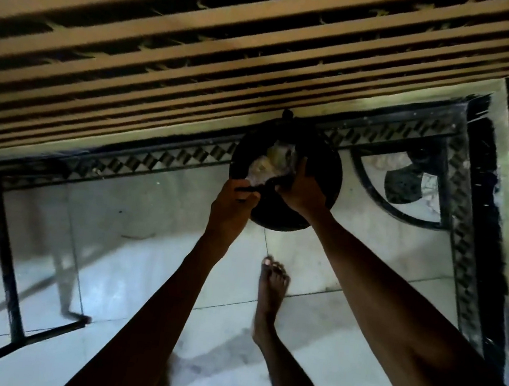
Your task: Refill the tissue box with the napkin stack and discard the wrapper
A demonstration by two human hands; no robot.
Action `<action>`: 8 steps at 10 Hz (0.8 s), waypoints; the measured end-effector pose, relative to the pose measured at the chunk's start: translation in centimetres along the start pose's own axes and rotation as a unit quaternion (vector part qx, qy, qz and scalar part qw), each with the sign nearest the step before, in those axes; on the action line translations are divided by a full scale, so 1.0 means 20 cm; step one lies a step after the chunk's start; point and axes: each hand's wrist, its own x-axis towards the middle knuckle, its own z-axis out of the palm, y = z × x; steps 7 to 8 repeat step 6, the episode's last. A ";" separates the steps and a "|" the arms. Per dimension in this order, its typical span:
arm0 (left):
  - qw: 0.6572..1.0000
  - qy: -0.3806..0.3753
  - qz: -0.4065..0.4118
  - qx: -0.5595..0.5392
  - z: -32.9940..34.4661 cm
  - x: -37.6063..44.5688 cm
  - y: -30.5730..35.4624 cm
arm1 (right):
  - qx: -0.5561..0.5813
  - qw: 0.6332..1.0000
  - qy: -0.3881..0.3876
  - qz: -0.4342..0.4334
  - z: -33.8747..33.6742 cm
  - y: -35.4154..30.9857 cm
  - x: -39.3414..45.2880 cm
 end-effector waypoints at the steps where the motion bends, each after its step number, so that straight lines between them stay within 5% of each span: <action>1: 1.000 0.007 0.001 -0.013 -0.06 -0.12 0.13 | 0.090 0.994 0.045 -0.034 -0.16 -0.07 -0.20; 4: 0.986 -0.061 0.130 -0.085 -0.47 -1.05 0.76 | 0.311 0.948 0.056 -0.047 -0.86 -0.52 -1.54; 6: 0.967 -0.110 0.209 -0.092 -0.87 -1.77 0.90 | 0.413 0.908 0.056 -0.051 -1.08 -0.90 -2.44; 8: 0.967 -0.110 0.209 -0.092 -0.87 -1.77 0.90 | 0.413 0.908 0.056 -0.051 -1.08 -0.90 -2.44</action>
